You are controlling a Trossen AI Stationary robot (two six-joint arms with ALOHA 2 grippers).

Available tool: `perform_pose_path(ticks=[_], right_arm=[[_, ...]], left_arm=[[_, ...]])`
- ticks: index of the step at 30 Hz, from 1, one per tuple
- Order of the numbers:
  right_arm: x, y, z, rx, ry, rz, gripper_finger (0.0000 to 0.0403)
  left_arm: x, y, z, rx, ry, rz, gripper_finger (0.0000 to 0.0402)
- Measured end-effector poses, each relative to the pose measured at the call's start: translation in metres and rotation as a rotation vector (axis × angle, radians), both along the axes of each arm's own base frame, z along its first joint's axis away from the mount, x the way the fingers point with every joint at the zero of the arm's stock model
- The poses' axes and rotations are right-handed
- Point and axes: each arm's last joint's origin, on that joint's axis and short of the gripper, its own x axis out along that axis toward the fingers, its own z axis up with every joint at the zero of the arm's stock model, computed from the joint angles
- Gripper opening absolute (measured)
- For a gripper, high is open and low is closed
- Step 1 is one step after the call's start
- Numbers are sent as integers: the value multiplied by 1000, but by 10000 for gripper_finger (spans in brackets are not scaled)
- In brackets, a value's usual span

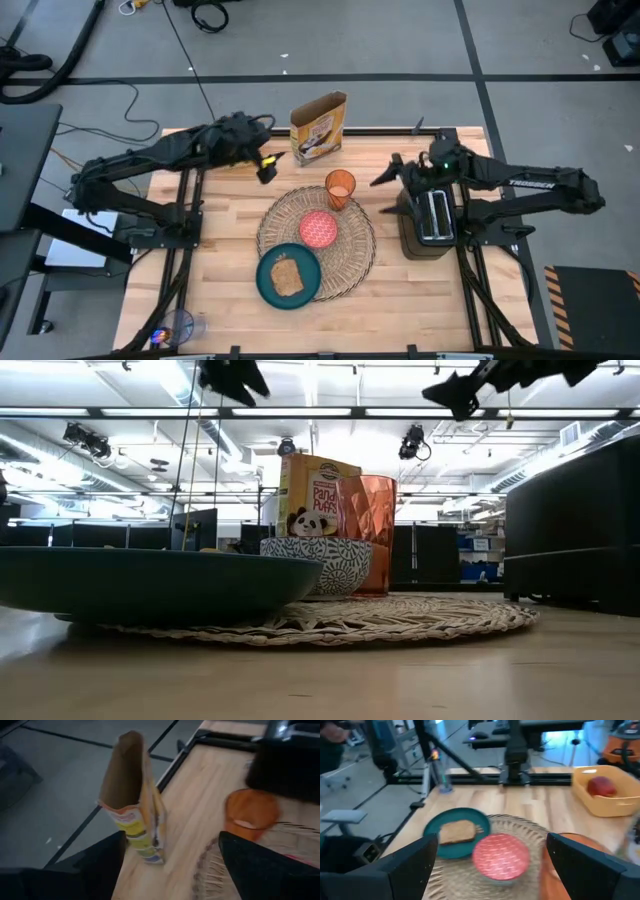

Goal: Arrange a breakfast setting
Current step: Pour the cereal from the cereal box into the red bowl

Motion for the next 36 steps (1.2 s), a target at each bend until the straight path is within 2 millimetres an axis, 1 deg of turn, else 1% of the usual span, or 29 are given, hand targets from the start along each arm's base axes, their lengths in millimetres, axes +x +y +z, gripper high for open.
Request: perform_pose_path(ticks=[5, 8, 10, 14, 18, 21, 25, 28, 31, 34, 36], right_arm=[[8, 22, -4, 1, 28, 23, 375], [12, 34, -6, 34, 39, 59, 375], [15, 42, -8, 40, 56, 88, 375], [20, 53, -15, 27, 91, 120, 375], [27, 56, -17, 53, 88, 123, 375], [30, 57, -18, 69, 91, 119, 374], [33, 57, -22, 54, 104, 124, 374], [37, 57, -23, 50, 97, 122, 374], [41, 56, -25, 50, 93, 116, 374], [44, 56, -26, 52, 91, 116, 374], [44, 56, -27, 52, 95, 117, 374]], left_arm=[[15, 28, -14, -32, 29, -14, 332], [16, 42, -25, -25, 56, 7, 332], [17, 52, -36, 7, 10, 24, 330], [13, 69, -70, 56, -109, -11, 328], [8, 77, -104, 128, -172, -17, 328], [2, 82, -118, 156, -217, -3, 328], [-4, 92, -131, 135, -276, -23, 328], [-1, 101, -147, 99, -268, -48, 328], [10, 109, -159, 87, -303, -116, 328], [20, 115, -171, 73, -343, -101, 328], [22, 120, -177, 71, -374, -77, 328]])
